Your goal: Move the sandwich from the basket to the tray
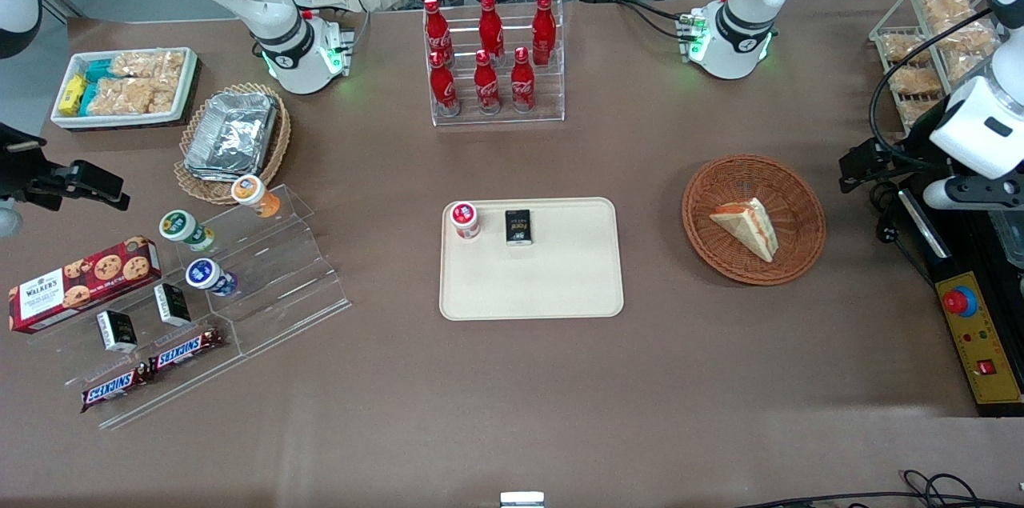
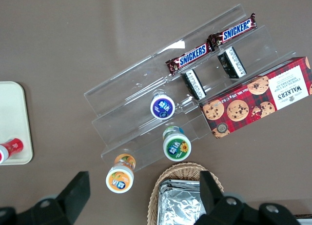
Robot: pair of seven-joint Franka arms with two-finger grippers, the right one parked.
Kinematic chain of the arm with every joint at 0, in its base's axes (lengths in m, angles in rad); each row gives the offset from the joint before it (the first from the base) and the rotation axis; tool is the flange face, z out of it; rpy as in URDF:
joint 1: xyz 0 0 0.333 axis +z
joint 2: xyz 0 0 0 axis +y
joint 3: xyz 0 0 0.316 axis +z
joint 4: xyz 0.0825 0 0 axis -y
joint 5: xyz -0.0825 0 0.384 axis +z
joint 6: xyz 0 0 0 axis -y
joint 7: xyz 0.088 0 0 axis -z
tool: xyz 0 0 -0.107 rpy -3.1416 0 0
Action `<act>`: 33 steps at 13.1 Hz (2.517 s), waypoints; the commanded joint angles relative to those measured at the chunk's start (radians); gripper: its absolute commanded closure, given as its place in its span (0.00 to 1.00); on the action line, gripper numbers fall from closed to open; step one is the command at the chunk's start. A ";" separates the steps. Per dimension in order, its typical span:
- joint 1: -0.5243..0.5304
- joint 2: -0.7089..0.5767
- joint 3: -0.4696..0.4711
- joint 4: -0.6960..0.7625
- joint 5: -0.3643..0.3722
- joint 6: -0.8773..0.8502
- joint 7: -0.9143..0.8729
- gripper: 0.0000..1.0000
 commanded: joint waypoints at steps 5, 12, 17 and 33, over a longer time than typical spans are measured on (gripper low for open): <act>-0.009 0.010 -0.011 0.027 0.033 -0.044 -0.180 0.00; -0.014 -0.137 -0.060 -0.397 0.044 0.149 -0.783 0.00; -0.014 -0.121 -0.117 -0.661 0.046 0.462 -1.050 0.00; 0.008 0.041 -0.108 -0.885 0.176 0.866 -1.081 0.00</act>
